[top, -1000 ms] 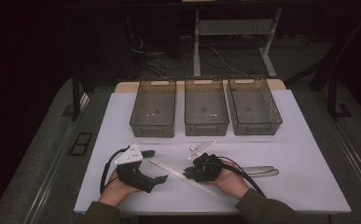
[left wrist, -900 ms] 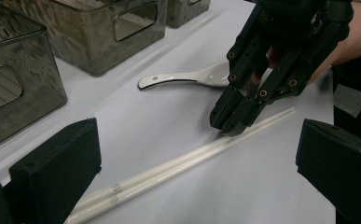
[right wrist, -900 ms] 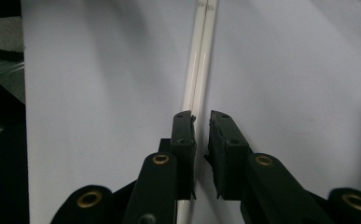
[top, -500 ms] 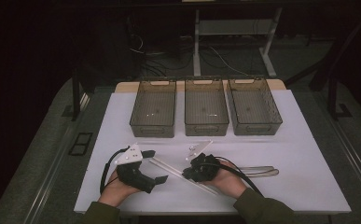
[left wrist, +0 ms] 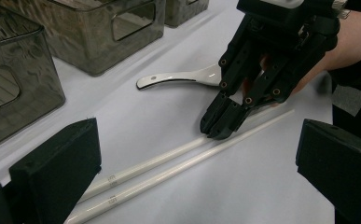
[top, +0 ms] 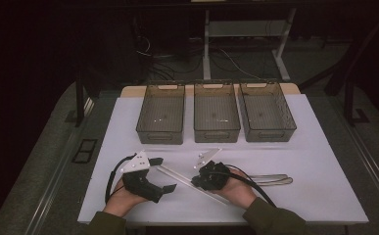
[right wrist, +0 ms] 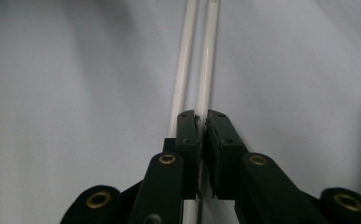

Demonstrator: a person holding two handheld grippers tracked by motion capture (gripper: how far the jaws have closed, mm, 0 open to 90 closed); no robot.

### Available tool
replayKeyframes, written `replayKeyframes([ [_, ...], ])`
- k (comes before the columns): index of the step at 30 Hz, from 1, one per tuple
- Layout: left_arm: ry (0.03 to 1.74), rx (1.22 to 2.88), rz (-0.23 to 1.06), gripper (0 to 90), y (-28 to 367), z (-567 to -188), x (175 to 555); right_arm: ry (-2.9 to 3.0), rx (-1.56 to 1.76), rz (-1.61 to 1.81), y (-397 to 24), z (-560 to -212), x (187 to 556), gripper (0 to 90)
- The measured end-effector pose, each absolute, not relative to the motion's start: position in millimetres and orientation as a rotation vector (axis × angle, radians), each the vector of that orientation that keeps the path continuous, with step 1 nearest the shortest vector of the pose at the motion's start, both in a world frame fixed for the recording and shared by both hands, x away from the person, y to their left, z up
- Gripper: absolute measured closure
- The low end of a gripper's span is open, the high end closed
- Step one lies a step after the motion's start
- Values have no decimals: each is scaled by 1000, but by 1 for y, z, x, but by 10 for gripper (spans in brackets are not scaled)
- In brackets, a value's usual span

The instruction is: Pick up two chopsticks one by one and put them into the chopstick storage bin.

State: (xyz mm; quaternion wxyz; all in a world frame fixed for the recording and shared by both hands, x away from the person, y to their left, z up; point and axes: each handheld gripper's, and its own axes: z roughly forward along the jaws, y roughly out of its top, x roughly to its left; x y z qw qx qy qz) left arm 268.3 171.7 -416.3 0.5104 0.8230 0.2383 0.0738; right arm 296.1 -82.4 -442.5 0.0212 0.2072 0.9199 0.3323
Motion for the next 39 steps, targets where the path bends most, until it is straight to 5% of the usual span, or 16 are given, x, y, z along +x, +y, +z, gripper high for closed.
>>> replayKeyframes([
  [39, 572, 1982, 181, 0, 173, -416, 268, 2740, 847, 1129, -98, -421, 297, 849],
])
